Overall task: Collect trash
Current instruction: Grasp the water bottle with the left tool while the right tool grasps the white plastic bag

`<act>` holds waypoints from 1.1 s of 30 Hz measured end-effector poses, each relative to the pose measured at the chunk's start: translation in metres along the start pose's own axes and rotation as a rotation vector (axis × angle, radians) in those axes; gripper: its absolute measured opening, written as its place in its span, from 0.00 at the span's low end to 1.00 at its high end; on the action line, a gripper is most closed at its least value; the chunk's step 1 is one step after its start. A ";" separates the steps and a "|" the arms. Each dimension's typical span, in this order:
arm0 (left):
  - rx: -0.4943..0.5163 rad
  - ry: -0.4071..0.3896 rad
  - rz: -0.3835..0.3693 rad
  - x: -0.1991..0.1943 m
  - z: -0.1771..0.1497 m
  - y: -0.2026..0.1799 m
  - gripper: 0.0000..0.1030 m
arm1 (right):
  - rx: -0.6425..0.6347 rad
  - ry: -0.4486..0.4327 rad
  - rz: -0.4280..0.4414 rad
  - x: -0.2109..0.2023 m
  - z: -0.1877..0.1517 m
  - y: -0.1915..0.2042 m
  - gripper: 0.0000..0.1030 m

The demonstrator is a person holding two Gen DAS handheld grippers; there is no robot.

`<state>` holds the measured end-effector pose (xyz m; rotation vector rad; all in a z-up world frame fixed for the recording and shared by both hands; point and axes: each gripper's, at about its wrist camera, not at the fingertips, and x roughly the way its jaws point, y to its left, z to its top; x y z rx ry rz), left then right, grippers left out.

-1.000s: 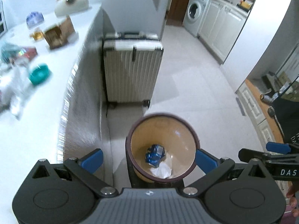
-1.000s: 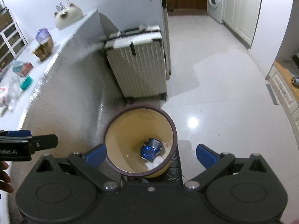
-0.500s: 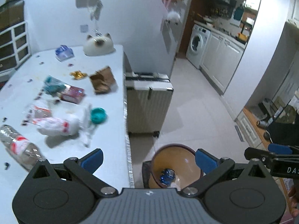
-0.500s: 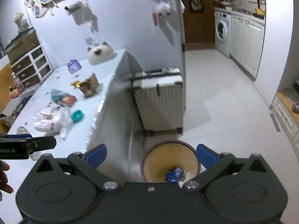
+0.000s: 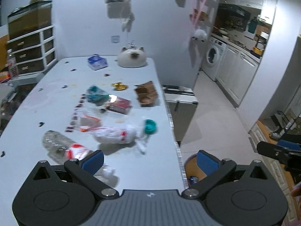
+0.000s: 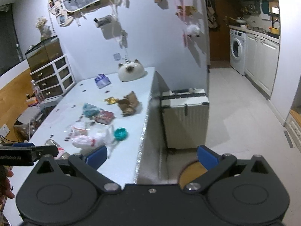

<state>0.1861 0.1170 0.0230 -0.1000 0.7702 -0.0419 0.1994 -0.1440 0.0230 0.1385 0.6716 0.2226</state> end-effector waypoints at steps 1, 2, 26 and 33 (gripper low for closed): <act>-0.011 -0.001 0.008 -0.001 0.000 0.010 1.00 | -0.002 0.000 0.007 0.002 0.000 0.007 1.00; -0.024 -0.001 0.014 -0.001 0.000 0.018 1.00 | -0.005 0.002 0.013 0.005 0.000 0.014 1.00; -0.181 0.116 0.299 0.133 0.004 0.124 1.00 | 0.006 0.107 -0.050 0.116 0.031 0.109 0.94; -0.193 0.175 0.333 0.156 -0.006 0.141 1.00 | -0.011 0.167 0.010 0.169 0.047 0.150 0.77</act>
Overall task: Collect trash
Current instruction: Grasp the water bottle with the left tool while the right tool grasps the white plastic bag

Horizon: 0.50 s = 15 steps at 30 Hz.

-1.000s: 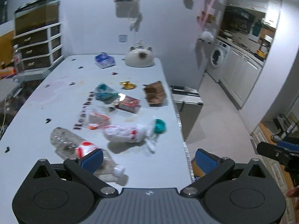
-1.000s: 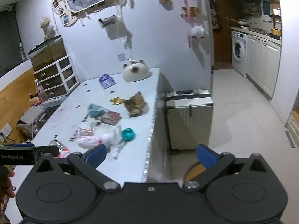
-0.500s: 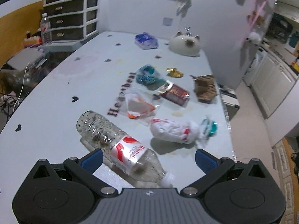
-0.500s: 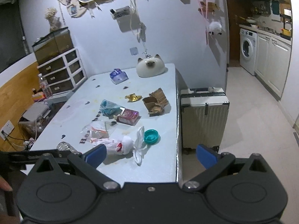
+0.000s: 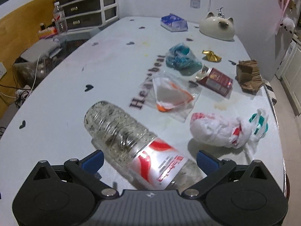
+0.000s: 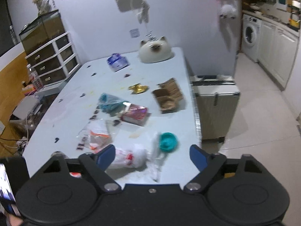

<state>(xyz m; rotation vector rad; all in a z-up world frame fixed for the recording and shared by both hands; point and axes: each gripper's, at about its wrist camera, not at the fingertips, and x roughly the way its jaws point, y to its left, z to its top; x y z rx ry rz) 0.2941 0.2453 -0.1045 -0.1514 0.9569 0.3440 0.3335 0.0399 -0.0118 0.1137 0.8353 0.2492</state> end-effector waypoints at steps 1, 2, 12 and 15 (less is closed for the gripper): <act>0.003 0.004 -0.005 0.001 -0.002 0.003 1.00 | -0.008 0.008 0.022 0.009 0.004 0.008 0.71; -0.001 -0.001 -0.021 0.000 -0.005 0.007 1.00 | -0.017 0.015 0.040 0.016 0.008 0.014 0.64; 0.029 0.018 -0.024 -0.014 -0.025 0.038 1.00 | -0.122 0.127 0.118 0.105 0.024 0.076 0.22; 0.040 0.021 -0.003 -0.018 -0.032 0.050 1.00 | -0.140 0.165 0.130 0.126 0.019 0.088 0.19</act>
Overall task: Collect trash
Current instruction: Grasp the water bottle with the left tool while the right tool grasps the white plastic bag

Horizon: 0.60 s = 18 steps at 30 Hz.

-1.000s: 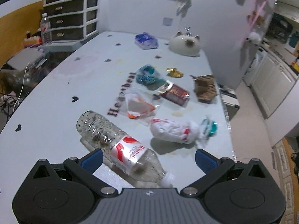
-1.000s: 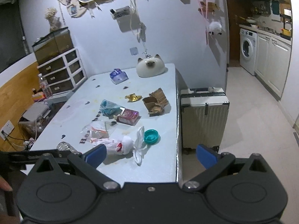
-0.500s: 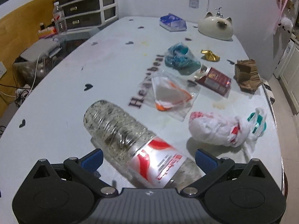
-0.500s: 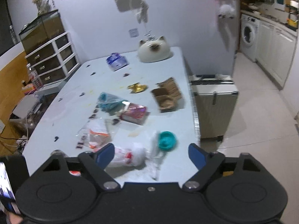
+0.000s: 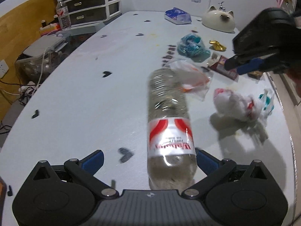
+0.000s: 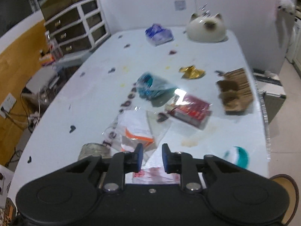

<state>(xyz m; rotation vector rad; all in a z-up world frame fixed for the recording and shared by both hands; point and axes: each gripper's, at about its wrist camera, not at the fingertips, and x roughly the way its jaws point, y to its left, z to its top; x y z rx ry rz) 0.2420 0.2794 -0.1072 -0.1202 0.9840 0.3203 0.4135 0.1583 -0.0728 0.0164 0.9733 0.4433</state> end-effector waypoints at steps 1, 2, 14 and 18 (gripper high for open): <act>-0.003 -0.002 -0.006 -0.002 -0.002 0.005 1.00 | -0.008 0.009 0.008 0.007 -0.001 0.004 0.19; -0.008 -0.008 -0.021 -0.003 -0.003 0.009 1.00 | -0.017 0.015 0.017 0.011 -0.002 0.006 0.19; 0.101 -0.053 -0.176 -0.005 0.005 0.004 0.89 | -0.082 0.129 0.056 0.005 -0.049 -0.004 0.17; 0.173 -0.049 -0.182 0.005 0.012 -0.005 0.84 | -0.075 0.137 0.043 -0.014 -0.067 -0.023 0.17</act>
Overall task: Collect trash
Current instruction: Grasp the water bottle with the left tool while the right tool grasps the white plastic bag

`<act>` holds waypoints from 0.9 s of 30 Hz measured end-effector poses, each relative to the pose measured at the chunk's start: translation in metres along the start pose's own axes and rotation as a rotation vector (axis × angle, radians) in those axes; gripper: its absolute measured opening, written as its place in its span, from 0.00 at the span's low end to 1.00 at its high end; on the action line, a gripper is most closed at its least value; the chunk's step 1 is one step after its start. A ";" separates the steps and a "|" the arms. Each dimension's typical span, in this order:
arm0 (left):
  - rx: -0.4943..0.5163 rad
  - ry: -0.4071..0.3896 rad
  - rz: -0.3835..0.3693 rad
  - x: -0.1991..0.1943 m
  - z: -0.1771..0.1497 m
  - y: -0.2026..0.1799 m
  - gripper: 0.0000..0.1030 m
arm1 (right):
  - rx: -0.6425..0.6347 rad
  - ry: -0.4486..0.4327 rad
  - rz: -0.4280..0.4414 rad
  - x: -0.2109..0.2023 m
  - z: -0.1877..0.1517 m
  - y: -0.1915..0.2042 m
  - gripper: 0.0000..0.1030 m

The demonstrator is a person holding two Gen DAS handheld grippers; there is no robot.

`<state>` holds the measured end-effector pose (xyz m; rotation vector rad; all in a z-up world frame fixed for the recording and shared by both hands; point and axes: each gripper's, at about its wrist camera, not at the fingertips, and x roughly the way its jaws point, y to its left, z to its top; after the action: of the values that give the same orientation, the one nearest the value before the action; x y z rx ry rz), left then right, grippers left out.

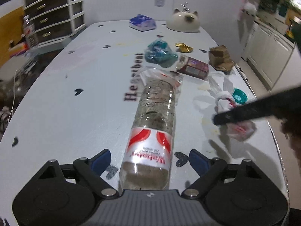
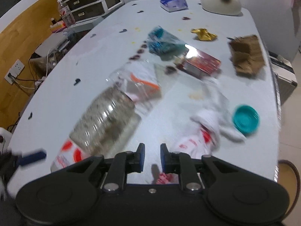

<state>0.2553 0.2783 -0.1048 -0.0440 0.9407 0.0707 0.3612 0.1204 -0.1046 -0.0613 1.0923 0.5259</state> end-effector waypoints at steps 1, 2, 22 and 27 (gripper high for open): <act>0.010 0.004 -0.004 0.002 0.002 0.000 0.82 | 0.005 -0.001 -0.002 -0.005 -0.005 -0.005 0.18; 0.022 0.010 -0.011 0.006 0.005 -0.001 0.81 | 0.008 -0.003 -0.001 -0.009 -0.009 -0.008 0.18; 0.262 0.195 -0.102 0.042 0.049 -0.007 0.67 | 0.577 -0.043 0.029 -0.010 -0.001 -0.077 0.57; 0.297 0.215 -0.112 0.048 0.052 -0.012 0.67 | 0.738 -0.010 0.050 0.020 0.005 -0.073 0.57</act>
<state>0.3261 0.2724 -0.1134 0.1738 1.1538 -0.1812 0.4039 0.0651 -0.1342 0.6134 1.2230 0.1417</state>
